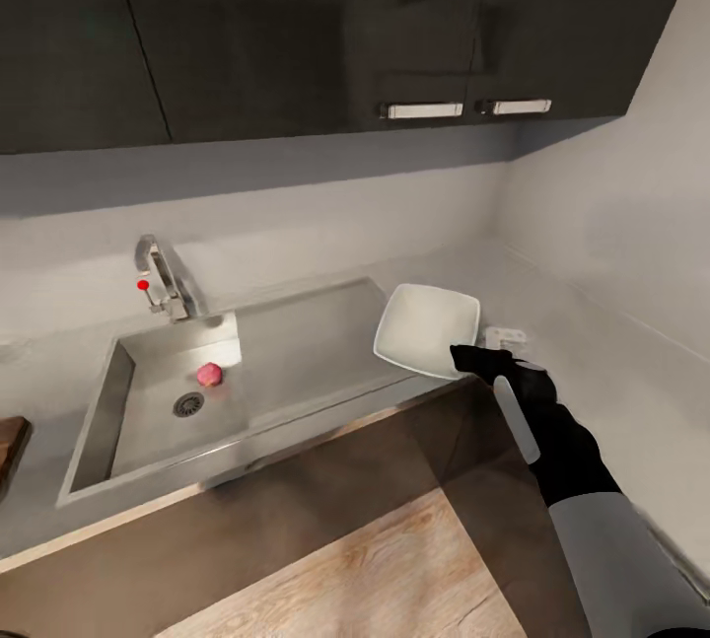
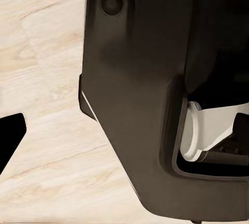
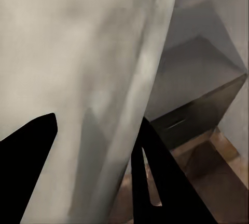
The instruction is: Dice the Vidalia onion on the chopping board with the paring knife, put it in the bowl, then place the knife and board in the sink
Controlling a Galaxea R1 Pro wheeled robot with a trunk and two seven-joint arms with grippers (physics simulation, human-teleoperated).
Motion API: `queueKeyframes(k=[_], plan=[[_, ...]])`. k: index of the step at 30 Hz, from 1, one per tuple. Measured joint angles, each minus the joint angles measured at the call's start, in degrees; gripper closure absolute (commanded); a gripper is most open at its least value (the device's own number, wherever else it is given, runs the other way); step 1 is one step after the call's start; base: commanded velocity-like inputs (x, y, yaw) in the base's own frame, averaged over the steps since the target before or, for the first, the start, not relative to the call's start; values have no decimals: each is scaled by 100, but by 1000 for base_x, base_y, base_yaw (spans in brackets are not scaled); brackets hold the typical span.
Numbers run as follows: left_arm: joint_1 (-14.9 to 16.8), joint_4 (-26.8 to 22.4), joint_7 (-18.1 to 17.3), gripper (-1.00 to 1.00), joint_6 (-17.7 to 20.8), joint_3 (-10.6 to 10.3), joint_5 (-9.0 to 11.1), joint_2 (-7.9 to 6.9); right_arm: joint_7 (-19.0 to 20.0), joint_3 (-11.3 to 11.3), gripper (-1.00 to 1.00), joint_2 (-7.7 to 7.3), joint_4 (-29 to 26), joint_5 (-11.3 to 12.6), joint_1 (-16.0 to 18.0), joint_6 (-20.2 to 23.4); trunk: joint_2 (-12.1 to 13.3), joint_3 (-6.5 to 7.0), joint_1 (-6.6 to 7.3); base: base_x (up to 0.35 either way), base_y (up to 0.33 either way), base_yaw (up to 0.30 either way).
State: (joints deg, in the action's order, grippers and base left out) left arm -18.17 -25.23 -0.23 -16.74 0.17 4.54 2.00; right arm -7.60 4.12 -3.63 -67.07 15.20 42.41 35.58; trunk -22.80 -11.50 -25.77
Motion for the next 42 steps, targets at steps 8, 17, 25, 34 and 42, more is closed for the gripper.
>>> queueKeyframes(k=[8,17,25,34,42], plan=[[0,0,0,-100,0,0,0,0,0,0,100,0,0,1,2,0,0,49,0,-188,208,191],[0,2,1,-100,0,0,0,0,0,0,100,-8,0,0,1,0,1,55,1,-161,210,15],[0,3,1,-100,0,0,0,0,0,-1,100,-9,0,1,-1,0,0,55,1,-119,210,0],[0,2,0,-100,0,0,0,0,0,0,100,-6,0,2,0,6,0,55,1,-93,210,41],[0,1,0,-100,0,0,0,0,0,0,100,6,0,-1,3,7,0,55,2,-28,223,217]])
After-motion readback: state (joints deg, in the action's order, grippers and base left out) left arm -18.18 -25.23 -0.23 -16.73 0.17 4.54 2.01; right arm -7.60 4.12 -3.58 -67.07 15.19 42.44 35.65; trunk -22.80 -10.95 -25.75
